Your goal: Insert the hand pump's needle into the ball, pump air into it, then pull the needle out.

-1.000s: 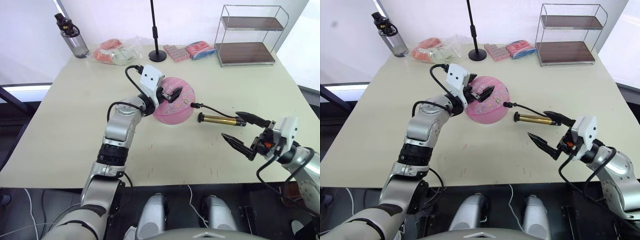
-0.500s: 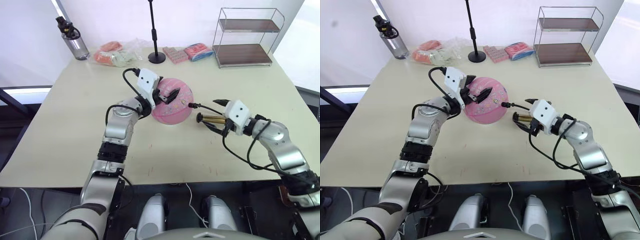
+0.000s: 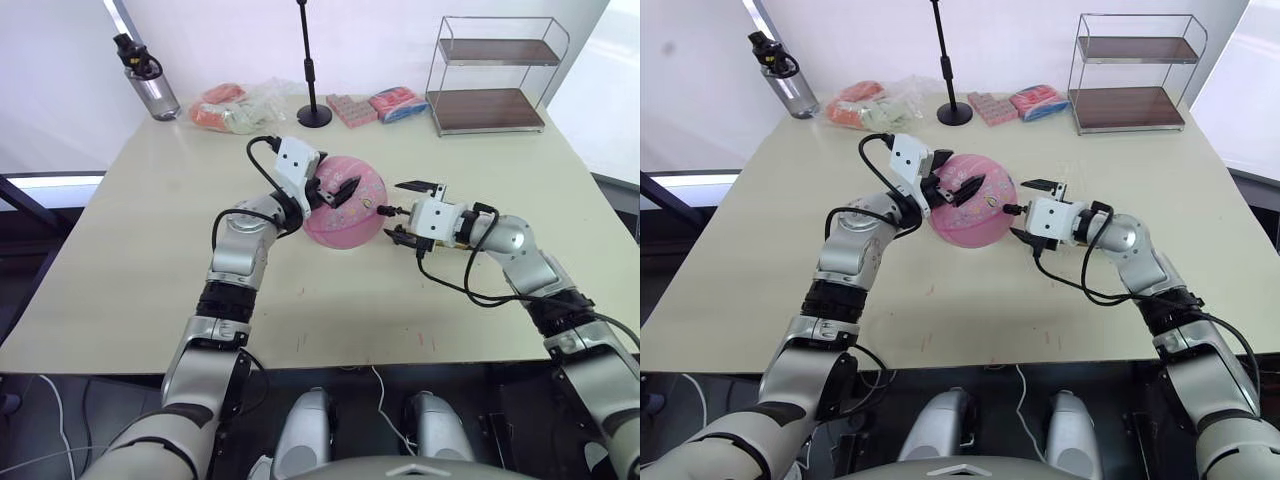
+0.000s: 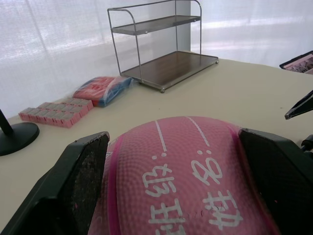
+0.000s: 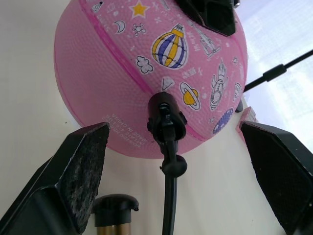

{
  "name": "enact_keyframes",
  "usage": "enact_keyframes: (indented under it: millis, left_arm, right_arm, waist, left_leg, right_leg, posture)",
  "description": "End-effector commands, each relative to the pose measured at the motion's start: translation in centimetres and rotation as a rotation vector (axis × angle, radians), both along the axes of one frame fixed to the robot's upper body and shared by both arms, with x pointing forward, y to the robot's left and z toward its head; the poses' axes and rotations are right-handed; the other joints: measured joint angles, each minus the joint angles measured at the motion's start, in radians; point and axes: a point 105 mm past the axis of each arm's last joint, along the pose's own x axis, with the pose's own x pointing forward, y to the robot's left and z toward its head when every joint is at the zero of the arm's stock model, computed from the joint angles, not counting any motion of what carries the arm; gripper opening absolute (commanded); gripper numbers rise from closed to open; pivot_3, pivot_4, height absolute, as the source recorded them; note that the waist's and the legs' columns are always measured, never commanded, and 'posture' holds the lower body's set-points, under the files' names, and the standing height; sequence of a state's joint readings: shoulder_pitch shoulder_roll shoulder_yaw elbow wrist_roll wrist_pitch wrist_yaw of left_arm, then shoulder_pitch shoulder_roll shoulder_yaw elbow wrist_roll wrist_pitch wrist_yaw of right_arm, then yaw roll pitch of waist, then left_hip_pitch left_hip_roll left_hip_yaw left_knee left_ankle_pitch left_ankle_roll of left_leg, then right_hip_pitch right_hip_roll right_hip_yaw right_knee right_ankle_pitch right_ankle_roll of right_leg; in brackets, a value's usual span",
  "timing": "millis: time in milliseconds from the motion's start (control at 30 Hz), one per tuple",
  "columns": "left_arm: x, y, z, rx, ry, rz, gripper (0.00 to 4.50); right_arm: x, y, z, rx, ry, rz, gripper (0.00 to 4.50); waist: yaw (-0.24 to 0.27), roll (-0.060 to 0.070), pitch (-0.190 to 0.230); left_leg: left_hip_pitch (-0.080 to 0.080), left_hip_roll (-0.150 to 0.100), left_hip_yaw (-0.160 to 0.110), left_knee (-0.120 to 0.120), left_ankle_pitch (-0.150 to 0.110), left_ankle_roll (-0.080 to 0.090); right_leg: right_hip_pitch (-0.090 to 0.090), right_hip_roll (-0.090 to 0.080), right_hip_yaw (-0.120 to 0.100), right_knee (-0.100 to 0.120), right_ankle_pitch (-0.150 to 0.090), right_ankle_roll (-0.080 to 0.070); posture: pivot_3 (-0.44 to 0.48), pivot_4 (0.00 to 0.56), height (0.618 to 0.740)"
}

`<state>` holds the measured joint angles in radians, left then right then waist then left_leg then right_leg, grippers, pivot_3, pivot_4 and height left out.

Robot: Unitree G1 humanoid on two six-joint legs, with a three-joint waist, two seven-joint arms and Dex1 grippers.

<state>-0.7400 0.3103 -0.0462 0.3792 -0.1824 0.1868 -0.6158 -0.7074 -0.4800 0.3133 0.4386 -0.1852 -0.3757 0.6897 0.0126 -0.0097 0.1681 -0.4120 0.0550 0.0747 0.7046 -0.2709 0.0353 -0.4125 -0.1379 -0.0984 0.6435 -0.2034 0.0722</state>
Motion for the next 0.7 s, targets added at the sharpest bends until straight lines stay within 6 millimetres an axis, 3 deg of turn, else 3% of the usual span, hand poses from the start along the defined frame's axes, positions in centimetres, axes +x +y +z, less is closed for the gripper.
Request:
enact_keyframes:
  millis: [33, 133, 367, 433, 533, 700]
  left_arm:
    - [-0.1, 0.3, -4.6, 0.081, 0.147, 0.015, 4.50]
    - [-0.1, 0.3, -4.6, 0.081, 0.147, 0.014, 4.50]
    - [-0.1, 0.3, -4.6, 0.079, 0.146, 0.017, 4.50]
    - [-0.1, 0.3, -4.6, 0.078, 0.147, 0.018, 4.50]
    - [-0.1, 0.3, -4.7, 0.079, 0.147, 0.019, 4.50]
    - [0.0, 0.6, -5.4, 0.103, 0.148, 0.038, 4.50]
  right_arm:
    - [0.3, 0.6, 1.5, 0.013, -0.084, 0.036, 4.45]
    - [0.6, 0.7, 1.8, 0.022, -0.096, 0.050, 4.45]
    - [0.3, 0.9, 1.8, 0.026, -0.089, 0.103, 0.99]
    - [0.2, 1.0, 1.9, 0.048, -0.082, 0.112, 0.33]
    - [0.0, 1.0, 1.5, 0.075, -0.041, 0.112, 0.33]
    - [-0.5, 0.5, 0.1, 0.310, 0.230, 0.045, 0.33]
  waist:
    - [0.000, 0.000, 0.000]
    - [0.000, 0.000, 0.000]
    - [0.000, 0.000, 0.000]
    - [0.000, 0.000, 0.000]
    - [0.000, 0.000, 0.000]
    - [0.002, 0.001, 0.000]
  left_leg:
    - [0.000, 0.000, 0.000, 0.000, 0.000, 0.000]
    - [0.000, 0.000, 0.000, 0.000, 0.001, -0.002]
    - [0.000, 0.000, 0.000, 0.000, 0.002, -0.003]
    - [0.000, 0.000, 0.000, 0.000, 0.002, -0.002]
    - [0.000, 0.000, 0.000, 0.000, 0.002, -0.003]
    - [0.000, 0.000, -0.001, 0.000, 0.002, -0.003]
  right_leg:
    - [0.000, 0.000, 0.000, 0.000, 0.000, 0.000]
    - [0.000, 0.000, 0.000, 0.000, 0.000, -0.001]
    - [0.000, 0.000, 0.000, 0.000, 0.000, -0.001]
    - [0.000, 0.000, 0.000, 0.000, 0.000, -0.001]
    - [0.000, 0.000, 0.000, 0.000, 0.001, -0.001]
    - [0.001, 0.000, -0.001, 0.000, 0.001, -0.001]
  posture:
    - [0.000, 0.150, 0.731]
    - [0.000, 0.150, 0.731]
    - [0.000, 0.150, 0.731]
    - [0.000, 0.150, 0.731]
    - [0.000, 0.150, 0.731]
    - [0.000, 0.150, 0.731]
